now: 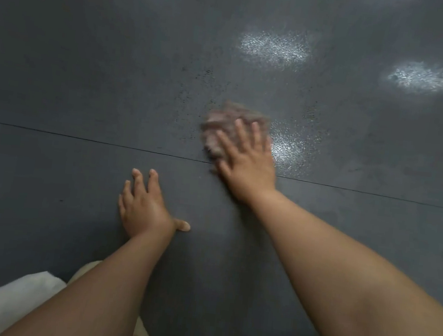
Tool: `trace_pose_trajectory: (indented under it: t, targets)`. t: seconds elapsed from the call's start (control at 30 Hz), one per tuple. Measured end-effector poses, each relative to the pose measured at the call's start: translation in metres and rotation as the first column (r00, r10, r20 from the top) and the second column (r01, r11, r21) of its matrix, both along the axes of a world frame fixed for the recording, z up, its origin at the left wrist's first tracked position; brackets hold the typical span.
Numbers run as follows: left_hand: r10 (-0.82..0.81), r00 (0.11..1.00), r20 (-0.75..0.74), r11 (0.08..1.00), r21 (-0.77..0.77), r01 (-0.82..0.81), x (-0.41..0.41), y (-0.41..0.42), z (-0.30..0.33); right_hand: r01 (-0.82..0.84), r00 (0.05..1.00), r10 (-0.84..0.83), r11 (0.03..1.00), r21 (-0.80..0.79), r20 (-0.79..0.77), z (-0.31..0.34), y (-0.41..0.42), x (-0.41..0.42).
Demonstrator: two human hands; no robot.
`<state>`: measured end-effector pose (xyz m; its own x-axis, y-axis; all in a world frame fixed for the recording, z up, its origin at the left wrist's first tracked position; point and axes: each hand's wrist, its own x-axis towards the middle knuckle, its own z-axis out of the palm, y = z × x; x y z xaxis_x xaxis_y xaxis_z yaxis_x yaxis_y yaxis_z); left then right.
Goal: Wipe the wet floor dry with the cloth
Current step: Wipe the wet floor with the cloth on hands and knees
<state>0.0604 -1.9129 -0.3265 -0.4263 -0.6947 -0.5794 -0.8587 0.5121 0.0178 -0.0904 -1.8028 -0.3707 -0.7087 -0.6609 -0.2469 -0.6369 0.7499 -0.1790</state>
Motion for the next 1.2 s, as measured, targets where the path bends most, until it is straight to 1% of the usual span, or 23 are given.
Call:
trace_pose_trajectory:
  t: [0.03,0.1,0.2,0.27,0.33,0.4,0.47,0.5,0.57,0.67,0.73,0.8,0.83,0.87,0.9,0.97,1.03,1.1,1.13,1.2]
  targets:
    - [0.005,1.0,-0.003,1.0,0.005,-0.005,0.0,0.0,0.0,0.107,0.994,-0.108,0.994,0.039,0.015,0.001,0.013,-0.013]
    - [0.013,1.0,-0.015,1.0,0.011,-0.013,0.0,-0.001,0.0,0.327,0.945,-0.326,0.941,0.085,-0.02,0.003,0.048,-0.033]
    - [0.01,1.0,-0.022,1.0,0.008,-0.01,0.001,-0.001,0.001,0.597,0.802,-0.596,0.795,0.11,-0.044,0.005,0.09,-0.047]
    - [0.007,1.0,-0.026,1.0,0.01,-0.007,0.0,-0.001,0.001,0.667,0.744,-0.667,0.736,0.118,-0.04,0.005,0.092,-0.042]
    - [0.0,1.0,-0.023,1.0,0.006,0.0,-0.001,-0.001,0.001,0.659,0.749,-0.661,0.74,0.135,-0.029,0.007,0.077,-0.03]
    - [-0.021,1.0,-0.005,1.0,-0.005,0.021,-0.001,-0.001,0.002,0.557,0.825,-0.564,0.813,0.167,-0.005,0.01,0.056,-0.008]
    - [-0.076,0.997,0.023,0.997,-0.024,0.076,0.002,-0.004,0.003,0.37,0.926,-0.378,0.913,0.171,0.018,0.009,0.038,0.026]
    - [-0.106,0.994,0.036,0.994,-0.031,0.108,0.004,-0.005,0.003,0.268,0.963,-0.271,0.954,0.138,0.007,0.008,0.033,0.046]
    - [-0.151,0.987,0.058,0.987,-0.04,0.153,0.008,-0.006,0.005,0.084,0.996,-0.085,0.994,0.066,0.024,0.006,0.034,0.087]
    - [-0.169,0.981,0.096,0.985,-0.029,0.173,0.006,-0.005,0.007,-0.165,0.984,0.161,0.985,0.053,0.071,0.004,0.057,0.135]
    - [-0.17,0.976,0.139,0.985,-0.019,0.174,0.0,-0.002,0.008,-0.297,0.953,0.294,0.955,0.024,0.078,0.006,0.07,0.139]
    - [-0.165,0.971,0.174,0.985,-0.023,0.172,-0.006,0.002,0.009,-0.384,0.922,0.381,0.922,0.037,0.069,0.003,0.081,0.119]
    - [-0.169,0.968,0.187,0.984,-0.027,0.177,-0.008,0.005,0.01,-0.374,0.926,0.371,0.926,0.052,0.065,0.001,0.087,0.104]
    - [-0.179,0.964,0.196,0.982,-0.028,0.188,-0.01,0.008,0.01,-0.318,0.948,0.315,0.946,0.061,0.056,0.0,0.092,0.088]
    - [-0.19,0.962,0.196,0.979,-0.031,0.2,-0.012,0.011,0.011,-0.221,0.975,0.22,0.973,0.063,0.036,0.0,0.098,0.071]
    - [-0.227,0.958,0.173,0.969,-0.056,0.239,-0.017,0.019,0.01,0.026,1.0,-0.025,0.995,0.1,-0.008,0.001,0.118,0.036]
    - [-0.273,0.952,0.135,0.954,-0.092,0.286,-0.024,0.029,0.009,0.28,0.96,-0.28,0.945,0.17,-0.023,0.004,0.148,0.004]
    - [-0.304,0.949,0.084,0.945,-0.096,0.311,-0.034,0.043,0.01,0.472,0.879,-0.475,0.858,0.204,-0.035,0.009,0.177,-0.017]
    - [-0.321,0.945,0.056,0.942,-0.086,0.325,-0.04,0.051,0.01,0.528,0.846,-0.532,0.824,0.205,-0.039,0.011,0.184,-0.021]
    - [-0.361,0.932,0.005,0.93,-0.066,0.361,-0.052,0.07,0.009,0.587,0.801,-0.598,0.785,0.199,-0.004,0.013,0.183,-0.015]
